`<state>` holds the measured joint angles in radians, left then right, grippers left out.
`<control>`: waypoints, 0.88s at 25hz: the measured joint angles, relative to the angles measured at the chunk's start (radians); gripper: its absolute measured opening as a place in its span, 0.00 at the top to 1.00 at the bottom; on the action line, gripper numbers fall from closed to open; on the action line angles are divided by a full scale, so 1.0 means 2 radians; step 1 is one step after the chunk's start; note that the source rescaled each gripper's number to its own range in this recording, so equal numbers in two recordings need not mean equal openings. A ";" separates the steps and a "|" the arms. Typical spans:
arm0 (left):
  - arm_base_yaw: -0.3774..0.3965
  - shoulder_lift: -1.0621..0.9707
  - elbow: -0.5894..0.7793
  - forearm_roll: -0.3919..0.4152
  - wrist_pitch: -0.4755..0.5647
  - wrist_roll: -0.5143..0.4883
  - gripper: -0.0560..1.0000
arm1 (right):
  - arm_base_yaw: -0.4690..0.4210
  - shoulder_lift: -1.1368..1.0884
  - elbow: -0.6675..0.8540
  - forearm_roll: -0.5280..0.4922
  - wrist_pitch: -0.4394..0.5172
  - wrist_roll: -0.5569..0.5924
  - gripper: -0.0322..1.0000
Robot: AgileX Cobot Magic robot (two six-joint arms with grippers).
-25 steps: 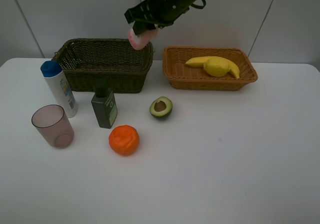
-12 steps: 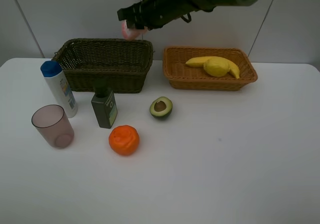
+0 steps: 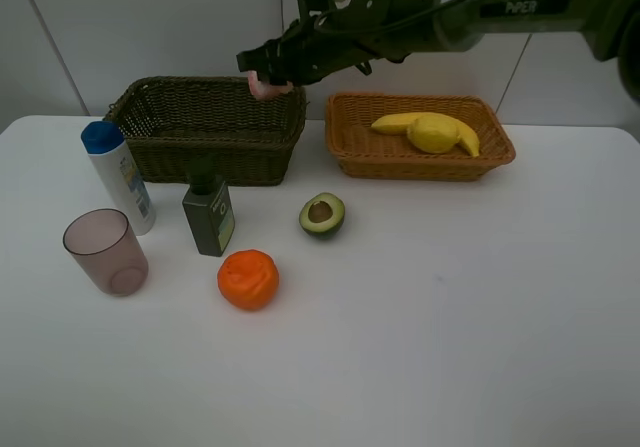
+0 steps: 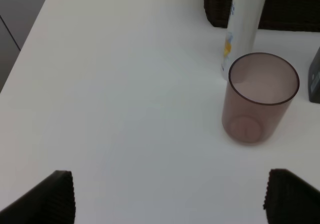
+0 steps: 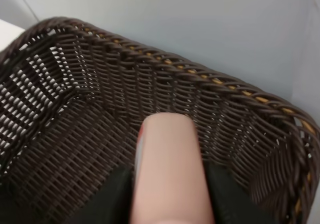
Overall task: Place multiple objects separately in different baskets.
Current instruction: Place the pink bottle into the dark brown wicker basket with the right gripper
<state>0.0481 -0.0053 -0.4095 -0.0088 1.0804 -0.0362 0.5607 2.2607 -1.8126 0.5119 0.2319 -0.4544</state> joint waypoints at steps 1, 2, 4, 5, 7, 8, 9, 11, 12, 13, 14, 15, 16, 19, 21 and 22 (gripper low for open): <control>0.000 0.000 0.000 0.000 0.000 0.000 0.00 | 0.000 0.005 -0.004 0.001 0.001 0.000 0.97; 0.000 0.000 0.000 0.000 0.000 0.000 0.00 | 0.000 0.011 -0.009 0.005 0.003 0.000 0.97; 0.000 0.000 0.000 0.000 0.000 0.000 0.00 | 0.000 0.021 -0.017 0.012 0.010 0.000 0.97; 0.000 0.000 0.000 0.000 0.000 0.000 0.00 | 0.000 0.025 -0.022 0.016 0.013 0.000 0.97; 0.000 0.000 0.000 0.000 0.000 0.000 0.00 | 0.000 0.031 -0.027 0.018 0.014 0.000 0.97; 0.000 0.000 0.000 0.000 0.000 0.000 0.00 | 0.000 0.034 -0.028 0.018 0.014 0.000 0.97; 0.000 0.000 0.000 0.000 0.000 0.000 0.00 | 0.000 0.036 -0.028 0.018 0.014 0.000 0.97; 0.000 0.000 0.000 0.000 0.000 0.000 0.00 | 0.000 0.040 -0.028 0.019 0.014 0.000 0.97; 0.000 0.000 0.000 0.000 0.000 0.000 0.00 | 0.000 0.041 -0.028 0.019 0.015 0.000 0.97; 0.000 0.000 0.000 0.000 0.000 0.000 0.00 | 0.000 0.042 -0.028 0.019 0.016 0.000 0.97; 0.000 0.000 0.000 0.000 0.000 0.000 0.00 | 0.000 0.042 -0.028 0.019 0.018 0.000 0.97; 0.000 0.000 0.000 0.000 0.000 0.000 0.00 | 0.000 0.042 -0.028 0.019 0.019 0.000 0.97; 0.000 0.000 0.000 0.000 0.000 0.000 0.00 | 0.000 0.042 -0.028 0.019 0.019 0.000 0.97; 0.000 0.000 0.000 0.000 0.000 0.000 0.00 | 0.000 0.042 -0.028 0.019 0.019 0.000 0.97; 0.000 0.000 0.000 0.000 0.000 0.000 0.00 | 0.000 0.043 -0.028 0.019 0.013 0.000 0.97; 0.000 0.000 0.000 0.000 0.000 0.000 0.00 | 0.000 0.043 -0.028 0.019 0.009 0.000 0.97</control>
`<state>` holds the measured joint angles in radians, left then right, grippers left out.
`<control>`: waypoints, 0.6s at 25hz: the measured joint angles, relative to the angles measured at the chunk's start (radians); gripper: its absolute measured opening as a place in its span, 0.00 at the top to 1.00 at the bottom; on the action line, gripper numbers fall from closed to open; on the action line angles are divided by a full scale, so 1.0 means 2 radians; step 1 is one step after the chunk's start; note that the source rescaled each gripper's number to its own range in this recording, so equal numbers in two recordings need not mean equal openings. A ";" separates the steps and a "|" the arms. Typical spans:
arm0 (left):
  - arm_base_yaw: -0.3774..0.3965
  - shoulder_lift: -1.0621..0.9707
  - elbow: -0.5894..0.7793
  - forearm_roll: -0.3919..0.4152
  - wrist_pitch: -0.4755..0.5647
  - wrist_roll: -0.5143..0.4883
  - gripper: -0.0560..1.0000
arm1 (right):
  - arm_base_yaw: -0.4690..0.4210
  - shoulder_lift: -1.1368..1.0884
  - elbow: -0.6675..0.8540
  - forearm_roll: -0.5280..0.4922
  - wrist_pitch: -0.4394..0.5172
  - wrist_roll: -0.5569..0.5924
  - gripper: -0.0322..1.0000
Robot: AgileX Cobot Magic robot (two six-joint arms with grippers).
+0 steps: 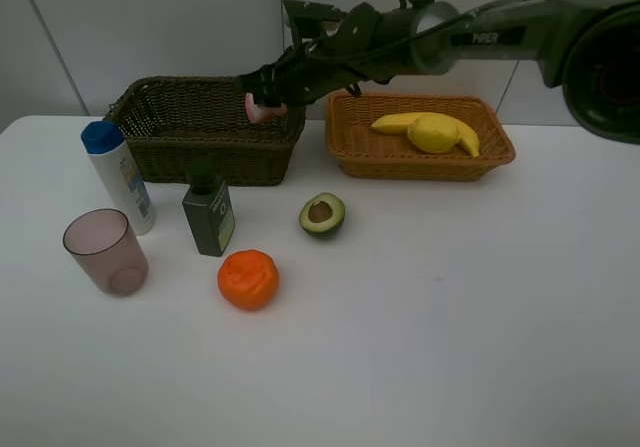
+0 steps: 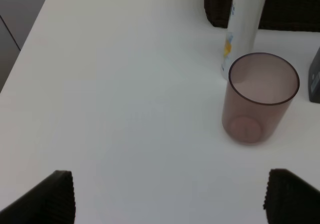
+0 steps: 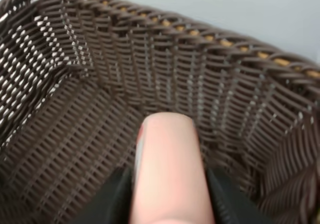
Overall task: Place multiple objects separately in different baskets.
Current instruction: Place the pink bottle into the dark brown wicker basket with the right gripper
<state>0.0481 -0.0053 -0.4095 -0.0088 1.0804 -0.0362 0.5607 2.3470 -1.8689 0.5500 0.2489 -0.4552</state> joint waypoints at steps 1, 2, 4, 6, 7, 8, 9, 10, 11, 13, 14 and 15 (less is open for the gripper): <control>0.000 0.000 0.000 0.000 0.000 0.000 0.00 | 0.000 0.000 0.000 0.000 -0.002 0.000 0.97; 0.000 0.000 0.000 0.000 0.000 0.000 0.00 | 0.000 0.000 0.000 0.000 -0.005 0.000 0.97; 0.000 0.000 0.000 0.000 0.000 0.000 0.00 | 0.000 0.000 0.000 0.000 -0.008 0.001 0.97; 0.000 0.000 0.000 0.000 0.000 0.000 0.00 | 0.000 0.000 0.000 0.000 -0.008 0.001 0.97; 0.000 0.000 0.000 0.000 0.000 0.000 0.00 | 0.000 0.000 0.000 0.000 -0.008 0.001 0.97; 0.000 0.000 0.000 0.000 0.000 0.000 0.00 | 0.000 0.000 0.000 0.000 -0.008 0.001 0.97; 0.000 0.000 0.000 0.000 0.000 0.000 0.00 | 0.000 0.000 0.000 0.000 -0.008 0.001 0.97; 0.000 0.000 0.000 0.000 0.000 0.000 0.00 | 0.000 0.000 0.000 0.000 -0.008 0.001 0.97; 0.000 0.000 0.000 0.000 0.000 0.000 0.00 | 0.000 0.000 0.000 0.000 -0.008 0.001 0.96; 0.000 0.000 0.000 0.000 0.000 0.000 0.00 | 0.000 0.000 0.000 0.000 -0.010 0.001 0.86; 0.000 0.000 0.000 0.000 0.000 0.000 0.00 | 0.000 0.000 0.000 0.000 -0.012 0.001 0.76; 0.000 0.000 0.000 0.000 0.000 0.000 0.00 | 0.000 0.000 0.000 0.001 -0.013 0.001 0.65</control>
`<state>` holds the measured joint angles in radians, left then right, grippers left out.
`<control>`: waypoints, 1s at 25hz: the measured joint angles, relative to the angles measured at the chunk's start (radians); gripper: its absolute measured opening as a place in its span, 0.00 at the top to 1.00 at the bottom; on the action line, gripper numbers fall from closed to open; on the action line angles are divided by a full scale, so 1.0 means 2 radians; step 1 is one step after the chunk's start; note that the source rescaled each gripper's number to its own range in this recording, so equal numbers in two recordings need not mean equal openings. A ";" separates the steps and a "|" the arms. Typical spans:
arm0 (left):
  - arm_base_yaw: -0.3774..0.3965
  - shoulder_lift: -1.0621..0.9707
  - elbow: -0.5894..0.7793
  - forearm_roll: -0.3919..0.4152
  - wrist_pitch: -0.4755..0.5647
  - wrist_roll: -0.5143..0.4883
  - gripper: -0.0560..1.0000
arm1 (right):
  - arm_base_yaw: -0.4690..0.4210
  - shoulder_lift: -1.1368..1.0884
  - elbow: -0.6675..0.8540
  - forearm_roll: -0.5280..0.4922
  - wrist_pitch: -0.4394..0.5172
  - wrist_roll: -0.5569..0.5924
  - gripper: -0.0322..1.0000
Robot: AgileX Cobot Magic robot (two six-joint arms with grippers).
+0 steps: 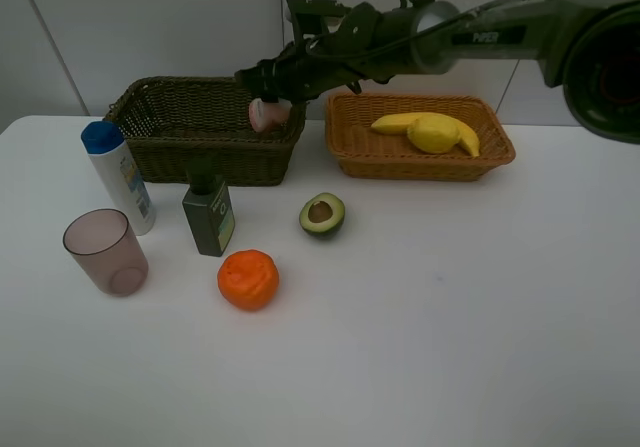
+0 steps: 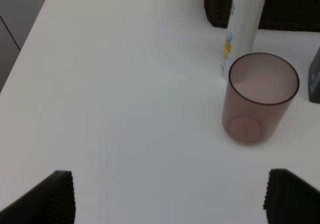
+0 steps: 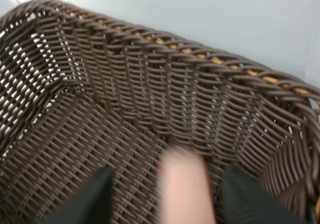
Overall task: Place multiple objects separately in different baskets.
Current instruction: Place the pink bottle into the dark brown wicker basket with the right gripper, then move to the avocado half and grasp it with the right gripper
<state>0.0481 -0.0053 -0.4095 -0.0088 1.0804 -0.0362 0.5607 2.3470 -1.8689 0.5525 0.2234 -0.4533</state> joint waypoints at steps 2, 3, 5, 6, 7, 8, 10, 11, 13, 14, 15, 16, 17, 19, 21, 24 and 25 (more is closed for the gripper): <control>0.000 0.000 0.000 0.000 0.000 0.000 0.00 | 0.000 0.000 0.000 0.002 -0.001 0.000 0.45; 0.000 0.000 0.000 0.000 0.000 0.000 0.00 | 0.000 0.000 0.000 0.002 -0.001 0.000 0.37; 0.000 0.000 0.000 0.000 0.000 0.000 0.00 | 0.000 0.000 0.000 0.002 -0.001 0.000 0.29; 0.000 0.000 0.000 0.000 0.000 0.000 0.00 | 0.000 0.000 0.000 0.002 -0.001 0.000 0.26; 0.000 0.000 0.000 0.000 0.000 0.000 0.00 | 0.000 0.000 0.000 0.002 -0.001 0.000 0.25; 0.000 0.000 0.000 0.000 0.000 0.000 0.00 | 0.000 0.000 0.000 0.002 -0.001 0.000 0.23; 0.000 0.000 0.000 0.000 0.000 0.000 0.00 | 0.000 0.000 0.000 0.002 0.001 0.000 0.16; 0.000 0.000 0.000 0.000 0.000 0.000 0.00 | 0.000 0.000 0.000 0.002 0.001 0.000 0.12; 0.000 0.000 0.000 0.000 0.000 0.000 0.00 | 0.000 0.000 0.000 -0.005 0.002 0.000 0.08; 0.000 0.000 0.000 0.000 0.000 0.000 0.00 | 0.000 0.000 0.000 -0.009 0.004 0.000 0.08; 0.000 0.000 0.000 0.000 0.000 0.000 0.00 | 0.000 0.000 0.000 -0.013 0.005 0.000 0.07; 0.000 0.000 0.000 0.000 0.000 0.000 0.00 | 0.000 0.000 0.000 -0.017 0.007 0.000 0.07; 0.000 0.000 0.000 0.000 0.000 0.000 0.00 | 0.000 0.000 0.000 -0.020 0.008 0.000 0.06; 0.000 0.000 0.000 0.000 0.000 0.000 0.00 | 0.000 0.000 0.000 -0.020 0.009 0.000 0.06; 0.000 0.000 0.000 0.000 0.000 0.000 0.00 | 0.000 0.000 0.000 -0.020 0.009 0.000 0.06; 0.000 0.000 0.000 0.000 0.000 0.000 0.00 | 0.000 0.000 0.000 -0.015 0.009 0.000 0.06; 0.000 0.000 0.000 0.000 0.000 0.000 0.00 | 0.000 0.000 0.000 -0.012 0.009 0.000 0.06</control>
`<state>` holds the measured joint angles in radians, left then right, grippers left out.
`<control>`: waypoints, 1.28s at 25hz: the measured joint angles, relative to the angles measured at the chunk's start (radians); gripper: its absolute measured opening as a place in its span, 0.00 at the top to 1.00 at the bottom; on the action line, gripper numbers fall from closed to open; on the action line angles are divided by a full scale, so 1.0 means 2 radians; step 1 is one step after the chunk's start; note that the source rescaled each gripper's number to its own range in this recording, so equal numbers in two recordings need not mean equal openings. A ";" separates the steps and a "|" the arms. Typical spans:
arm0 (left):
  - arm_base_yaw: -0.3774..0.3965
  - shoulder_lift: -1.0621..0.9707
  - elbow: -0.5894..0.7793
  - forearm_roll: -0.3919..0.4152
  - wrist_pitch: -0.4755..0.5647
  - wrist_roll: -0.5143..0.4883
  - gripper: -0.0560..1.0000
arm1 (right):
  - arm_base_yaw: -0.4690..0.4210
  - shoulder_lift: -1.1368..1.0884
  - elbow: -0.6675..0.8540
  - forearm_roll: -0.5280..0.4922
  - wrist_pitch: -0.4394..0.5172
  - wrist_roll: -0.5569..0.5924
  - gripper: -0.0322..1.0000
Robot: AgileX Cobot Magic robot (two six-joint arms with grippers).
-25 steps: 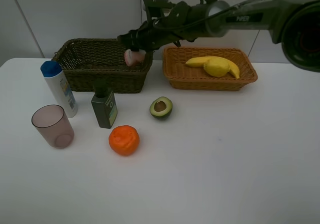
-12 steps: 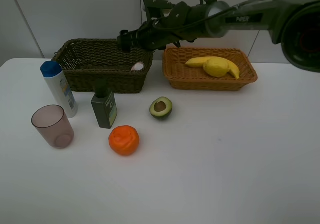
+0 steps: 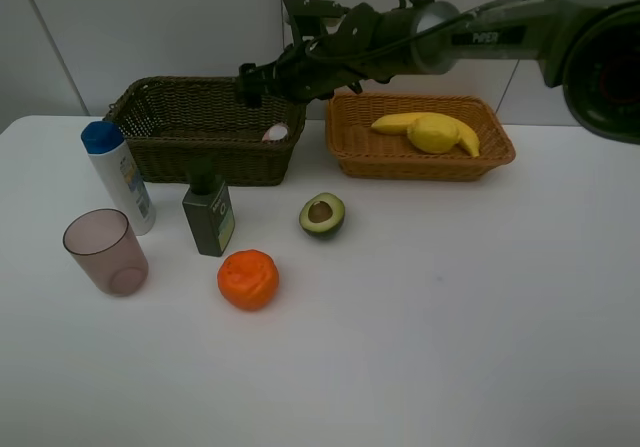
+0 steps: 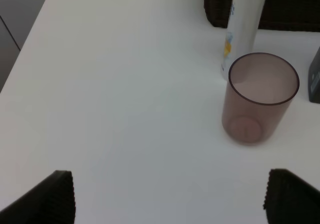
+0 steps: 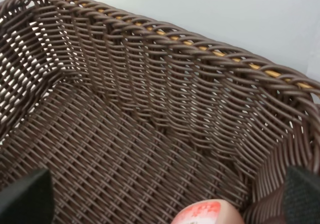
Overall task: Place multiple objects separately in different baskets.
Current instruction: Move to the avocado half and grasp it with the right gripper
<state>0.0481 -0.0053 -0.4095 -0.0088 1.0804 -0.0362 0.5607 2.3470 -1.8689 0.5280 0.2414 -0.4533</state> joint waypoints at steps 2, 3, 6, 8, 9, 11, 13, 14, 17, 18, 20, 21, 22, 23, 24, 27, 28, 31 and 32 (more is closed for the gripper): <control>0.000 0.000 0.000 0.000 0.000 0.000 0.00 | 0.000 0.000 0.000 0.004 0.000 0.000 0.06; 0.000 0.000 0.000 0.000 0.000 0.000 0.00 | 0.000 0.000 0.000 0.005 0.000 0.000 0.06; 0.000 0.000 0.000 0.000 0.000 0.000 0.00 | 0.000 0.000 0.000 0.007 0.000 0.000 0.06; 0.000 0.000 0.000 0.000 0.000 0.000 0.00 | 0.000 0.000 0.000 0.007 0.000 0.000 0.06; 0.000 0.000 0.000 0.000 0.000 0.000 0.00 | 0.000 0.000 0.000 0.007 0.000 0.000 0.06; 0.000 0.000 0.000 0.000 0.000 0.000 0.00 | 0.000 0.000 0.000 0.007 0.000 0.000 0.06; 0.000 0.000 0.000 0.000 0.000 0.000 0.00 | 0.000 0.000 0.000 0.006 0.002 0.000 0.06; 0.000 0.000 0.000 0.000 0.000 0.000 0.00 | 0.000 0.000 0.000 0.005 0.004 0.000 0.06; 0.000 0.000 0.000 0.000 0.000 0.000 0.00 | 0.000 0.000 0.000 0.005 0.005 0.000 0.06; 0.000 0.000 0.000 0.000 0.000 0.000 0.00 | 0.000 0.000 0.000 0.008 0.005 0.003 0.04; 0.000 0.000 0.000 0.000 0.000 0.000 0.00 | 0.000 0.000 0.000 0.010 0.004 0.005 0.02; 0.000 0.000 0.000 0.000 0.000 0.000 0.00 | 0.000 0.000 0.000 0.010 0.004 0.006 0.01; 0.000 0.000 0.000 0.000 0.000 0.000 0.00 | 0.000 0.000 0.000 0.010 0.003 0.006 0.01; 0.000 0.000 0.000 0.000 0.000 0.000 0.00 | 0.000 0.000 0.000 0.010 0.003 0.006 0.01; 0.000 0.000 0.000 0.000 0.000 0.000 0.00 | 0.000 0.000 0.000 0.010 0.003 0.006 0.01; 0.000 0.000 0.000 0.000 0.000 0.000 0.00 | 0.000 0.000 0.000 0.009 0.003 0.006 0.01; 0.000 0.000 0.000 0.000 0.000 0.000 0.00 | 0.000 -0.001 0.000 0.008 0.004 0.006 0.01; 0.000 0.000 0.000 0.000 0.000 0.000 0.00 | 0.000 -0.010 -0.001 -0.001 0.012 0.006 0.01; 0.000 0.000 0.000 0.000 0.000 0.000 0.00 | 0.000 -0.015 -0.001 -0.007 0.019 0.006 0.01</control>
<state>0.0481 -0.0053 -0.4095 -0.0088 1.0804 -0.0362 0.5607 2.3175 -1.8700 0.5141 0.2798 -0.4414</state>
